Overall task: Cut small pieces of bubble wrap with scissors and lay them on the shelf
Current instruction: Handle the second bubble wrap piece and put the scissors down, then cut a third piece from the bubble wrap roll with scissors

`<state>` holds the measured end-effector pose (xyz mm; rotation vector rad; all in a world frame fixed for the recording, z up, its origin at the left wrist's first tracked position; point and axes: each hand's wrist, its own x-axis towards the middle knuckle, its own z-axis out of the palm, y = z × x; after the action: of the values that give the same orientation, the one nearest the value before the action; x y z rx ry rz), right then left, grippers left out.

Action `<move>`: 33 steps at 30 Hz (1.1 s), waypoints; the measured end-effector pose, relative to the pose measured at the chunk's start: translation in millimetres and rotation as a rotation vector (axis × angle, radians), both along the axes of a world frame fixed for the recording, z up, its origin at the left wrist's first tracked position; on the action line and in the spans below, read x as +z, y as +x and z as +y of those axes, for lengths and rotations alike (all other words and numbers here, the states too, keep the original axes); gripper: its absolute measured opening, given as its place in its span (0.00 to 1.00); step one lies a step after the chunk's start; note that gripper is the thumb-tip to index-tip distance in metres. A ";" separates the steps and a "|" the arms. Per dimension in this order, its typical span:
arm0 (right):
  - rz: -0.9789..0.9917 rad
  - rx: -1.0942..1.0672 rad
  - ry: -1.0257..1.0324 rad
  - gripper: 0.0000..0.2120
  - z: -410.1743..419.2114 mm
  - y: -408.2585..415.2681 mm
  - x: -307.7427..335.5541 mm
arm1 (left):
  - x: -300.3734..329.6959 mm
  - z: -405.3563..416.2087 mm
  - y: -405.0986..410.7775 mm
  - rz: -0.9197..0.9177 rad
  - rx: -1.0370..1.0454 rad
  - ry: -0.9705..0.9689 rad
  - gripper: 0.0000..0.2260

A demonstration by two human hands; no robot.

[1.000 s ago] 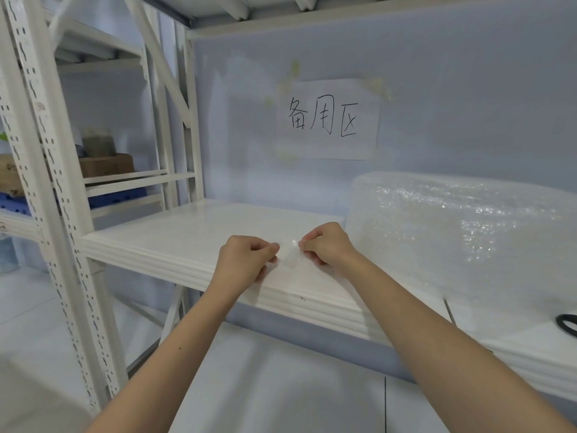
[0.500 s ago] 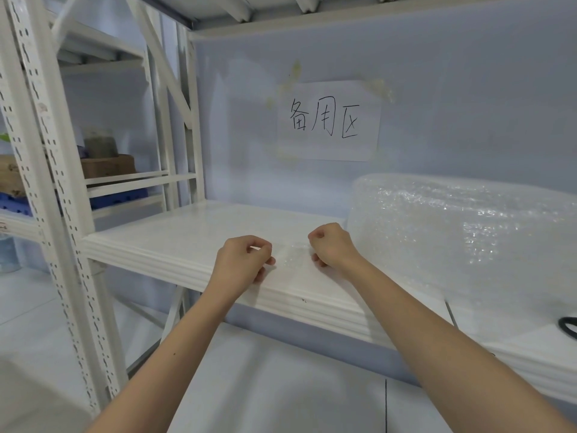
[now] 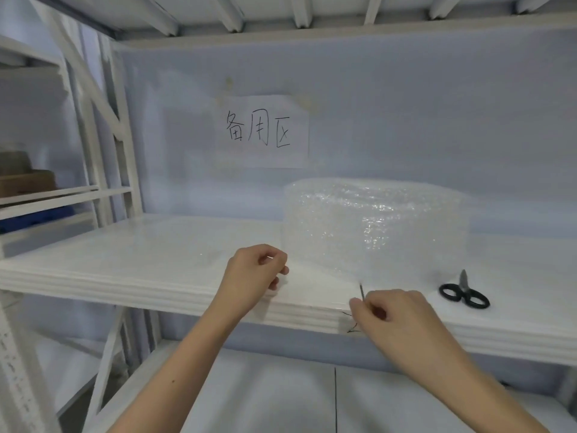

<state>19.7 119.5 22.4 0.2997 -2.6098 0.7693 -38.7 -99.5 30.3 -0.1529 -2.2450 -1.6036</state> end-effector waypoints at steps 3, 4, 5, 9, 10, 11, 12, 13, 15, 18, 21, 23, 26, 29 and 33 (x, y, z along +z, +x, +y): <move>0.083 -0.310 0.037 0.24 64.3 8.8 11.3 | -0.8 39.9 4.9 -0.005 -0.136 -0.023 0.10; 0.107 -0.400 0.056 0.23 85.1 5.5 14.1 | -1.7 52.2 6.0 -0.010 -0.168 -0.031 0.11; 0.118 -0.474 0.093 0.22 103.6 -0.1 16.2 | -3.5 63.7 6.6 -0.016 -0.193 -0.039 0.12; 0.033 -0.578 0.208 0.21 141.7 -34.6 11.7 | -10.9 100.6 9.1 -0.024 -0.272 -0.068 0.11; -0.003 -0.571 0.204 0.21 143.3 -42.0 9.8 | -12.0 107.4 9.4 -0.028 -0.279 -0.083 0.10; -0.041 -0.563 0.196 0.21 143.5 -48.5 8.5 | -13.3 112.9 9.5 -0.032 -0.280 -0.104 0.09; -0.067 -0.555 0.191 0.21 142.5 -54.3 8.9 | -13.9 117.5 9.8 -0.034 -0.273 -0.127 0.09; -0.084 -0.552 0.198 0.20 141.4 -59.4 10.5 | -14.0 120.8 9.4 -0.030 -0.263 -0.148 0.08; -0.139 -0.547 0.233 0.19 138.5 -65.8 16.7 | -14.0 123.9 8.5 -0.017 -0.247 -0.177 0.06; -0.232 -0.521 0.286 0.16 138.5 -68.4 26.5 | -13.4 123.4 7.9 -0.006 -0.235 -0.231 0.04; -0.296 -0.490 0.316 0.15 143.1 -63.5 34.2 | -12.0 122.1 7.5 -0.002 -0.212 -0.256 0.06; -0.321 -0.499 0.340 0.12 149.4 -58.3 38.2 | -11.2 122.5 8.0 0.011 -0.203 -0.259 0.07; -0.343 -0.500 0.370 0.12 158.4 -49.5 40.8 | -11.0 124.4 6.2 0.016 -0.189 -0.226 0.07; -0.426 -0.452 0.321 0.13 162.2 -42.5 45.1 | -12.6 125.3 4.5 0.003 -0.195 -0.219 0.06; -0.506 -0.422 0.336 0.11 165.6 -31.6 51.0 | -13.2 125.3 6.3 0.008 -0.231 -0.339 0.05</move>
<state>-11.9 285.2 73.4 -0.4019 -3.1124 0.2782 -32.4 25.7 17.1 -0.5248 -2.5531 -1.3062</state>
